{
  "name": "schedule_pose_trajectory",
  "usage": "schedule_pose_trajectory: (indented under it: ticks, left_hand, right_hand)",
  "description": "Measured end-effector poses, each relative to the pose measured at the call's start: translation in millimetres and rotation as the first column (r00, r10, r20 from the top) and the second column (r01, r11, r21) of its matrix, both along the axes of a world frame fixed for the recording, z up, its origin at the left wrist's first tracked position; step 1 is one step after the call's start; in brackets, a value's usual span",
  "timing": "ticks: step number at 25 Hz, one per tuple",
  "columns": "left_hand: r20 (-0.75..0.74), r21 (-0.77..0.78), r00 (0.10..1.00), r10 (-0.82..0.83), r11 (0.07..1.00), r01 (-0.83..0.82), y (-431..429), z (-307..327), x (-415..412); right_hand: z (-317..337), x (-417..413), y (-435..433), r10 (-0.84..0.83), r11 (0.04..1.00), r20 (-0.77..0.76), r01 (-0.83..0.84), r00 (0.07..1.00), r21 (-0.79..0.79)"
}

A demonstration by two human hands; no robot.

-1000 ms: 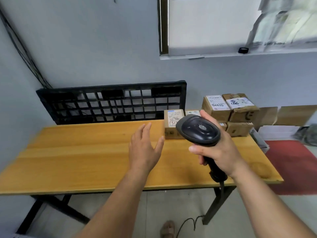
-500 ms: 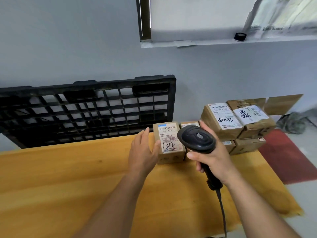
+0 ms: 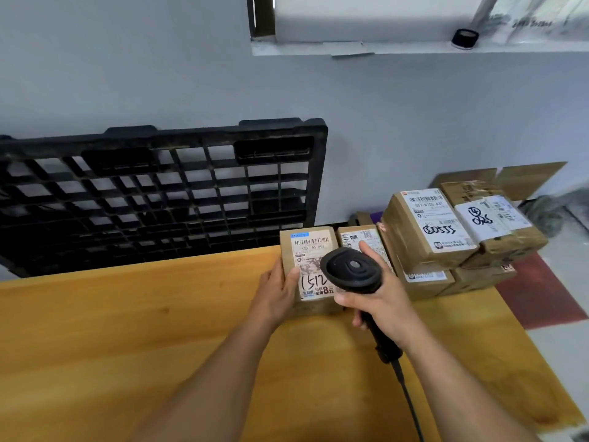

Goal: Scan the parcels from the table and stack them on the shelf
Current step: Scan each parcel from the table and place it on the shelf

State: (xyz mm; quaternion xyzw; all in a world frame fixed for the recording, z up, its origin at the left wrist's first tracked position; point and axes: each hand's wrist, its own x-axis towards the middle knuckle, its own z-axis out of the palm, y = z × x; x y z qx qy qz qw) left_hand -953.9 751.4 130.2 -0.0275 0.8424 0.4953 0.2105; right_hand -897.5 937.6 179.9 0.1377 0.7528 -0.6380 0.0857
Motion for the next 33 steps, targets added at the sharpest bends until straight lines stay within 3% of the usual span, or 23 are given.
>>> schedule_pose_trajectory:
  ticks: [4,8,13,20,33]
  left_hand:
    - [0.079,0.235,0.995,0.055,0.969,-0.072,2,4,12]
    - [0.085,0.337,0.995,0.055,0.938,-0.08,-5,15,28]
    - [0.038,0.366,0.987,0.154,0.917,-0.157,-28,40,53]
    - [-0.121,0.411,0.943,0.31,0.88,-0.237,-41,90,104]
    - [-0.267,0.414,0.858,0.439,0.856,-0.309,-43,131,223]
  right_hand:
    - [-4,0,1,-0.002,0.999,0.007,0.002,1.0,-0.051]
    - [1,5,3,0.042,0.996,-0.015,-0.043,0.999,-0.083]
    - [29,25,1,0.138,0.984,-0.08,-0.146,0.987,-0.101]
    - [99,96,-14,0.248,0.909,-0.34,-0.339,0.907,-0.242]
    - [130,205,0,0.373,0.873,-0.468,-0.474,0.801,-0.115]
